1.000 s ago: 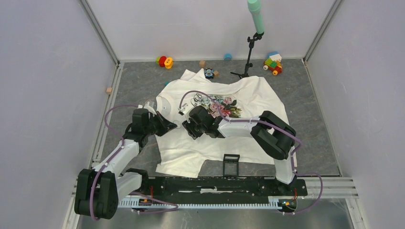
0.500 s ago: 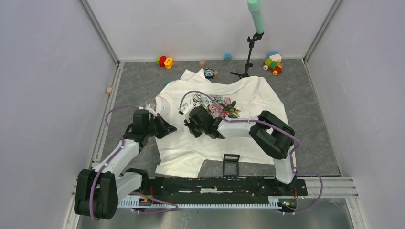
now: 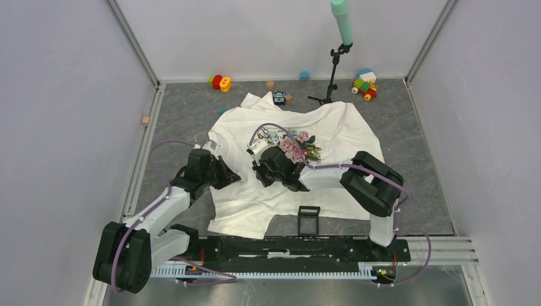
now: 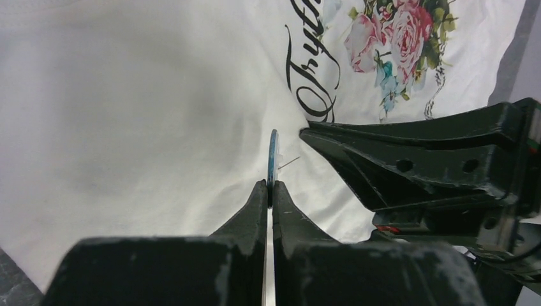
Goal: Pin the brooch onto the clothing
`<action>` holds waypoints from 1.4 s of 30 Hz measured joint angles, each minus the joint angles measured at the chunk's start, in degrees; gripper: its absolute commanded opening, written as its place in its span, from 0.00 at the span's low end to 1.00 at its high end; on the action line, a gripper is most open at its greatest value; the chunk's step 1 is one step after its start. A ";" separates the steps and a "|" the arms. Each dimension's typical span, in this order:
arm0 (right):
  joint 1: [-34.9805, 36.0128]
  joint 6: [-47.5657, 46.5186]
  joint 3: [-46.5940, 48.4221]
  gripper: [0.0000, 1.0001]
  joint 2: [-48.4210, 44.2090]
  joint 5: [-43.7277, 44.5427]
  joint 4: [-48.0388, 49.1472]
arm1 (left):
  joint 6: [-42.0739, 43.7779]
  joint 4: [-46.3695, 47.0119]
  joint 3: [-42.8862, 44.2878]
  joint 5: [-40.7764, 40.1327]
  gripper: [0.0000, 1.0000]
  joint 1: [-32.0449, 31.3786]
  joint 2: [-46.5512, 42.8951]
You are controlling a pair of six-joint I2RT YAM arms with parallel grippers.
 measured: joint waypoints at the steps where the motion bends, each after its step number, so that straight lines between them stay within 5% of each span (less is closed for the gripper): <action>1: 0.00 0.57 -0.81 0.00 -0.52 -0.07 0.92 | 0.09 -0.11 -0.02 -0.96 0.02 -0.79 0.15; 10: -0.20 4.17 -4.96 0.00 -3.10 -1.62 8.41 | 0.63 -0.52 0.59 -6.05 0.02 -8.00 5.53; 42: -0.39 3.39 -6.29 0.00 -3.30 -10.08 11.87 | 0.70 1.36 3.32 -8.22 0.02 -8.63 11.19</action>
